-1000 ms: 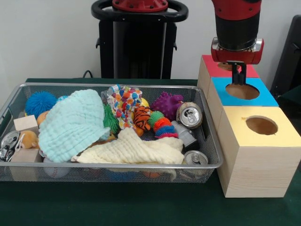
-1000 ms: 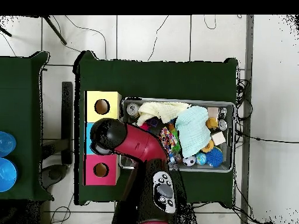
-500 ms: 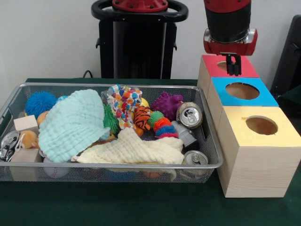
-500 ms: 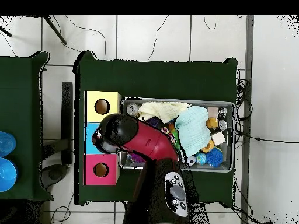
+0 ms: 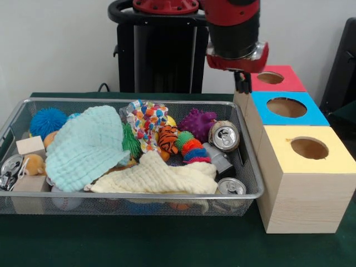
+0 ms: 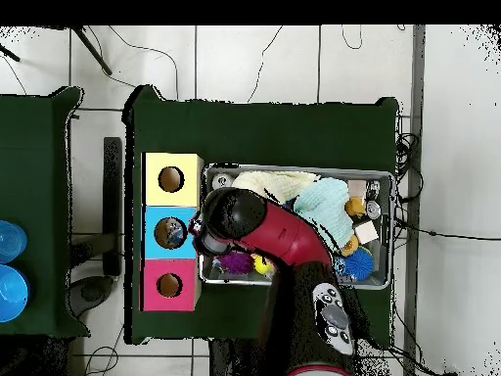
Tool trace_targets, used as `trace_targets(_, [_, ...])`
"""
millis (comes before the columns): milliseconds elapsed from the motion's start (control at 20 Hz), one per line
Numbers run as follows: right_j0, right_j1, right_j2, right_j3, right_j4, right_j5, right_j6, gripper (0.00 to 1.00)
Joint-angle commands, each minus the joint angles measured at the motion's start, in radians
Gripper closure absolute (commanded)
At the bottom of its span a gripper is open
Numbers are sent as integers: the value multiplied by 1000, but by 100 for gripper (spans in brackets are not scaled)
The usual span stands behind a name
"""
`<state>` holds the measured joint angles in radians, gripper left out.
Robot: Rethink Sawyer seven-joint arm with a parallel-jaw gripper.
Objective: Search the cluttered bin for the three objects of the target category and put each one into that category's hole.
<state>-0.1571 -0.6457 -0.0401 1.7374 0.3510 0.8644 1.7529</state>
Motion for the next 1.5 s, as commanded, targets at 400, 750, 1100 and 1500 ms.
trace_targets(400, [-131,157,31,-206,-252,71,-52,100])
trace_targets(750, [-136,190,21,-306,-380,46,-53,100])
trace_targets(1100, [-149,209,18,-416,-488,78,-87,100])
trace_targets(1500, [-186,162,23,-405,-545,78,-106,100])
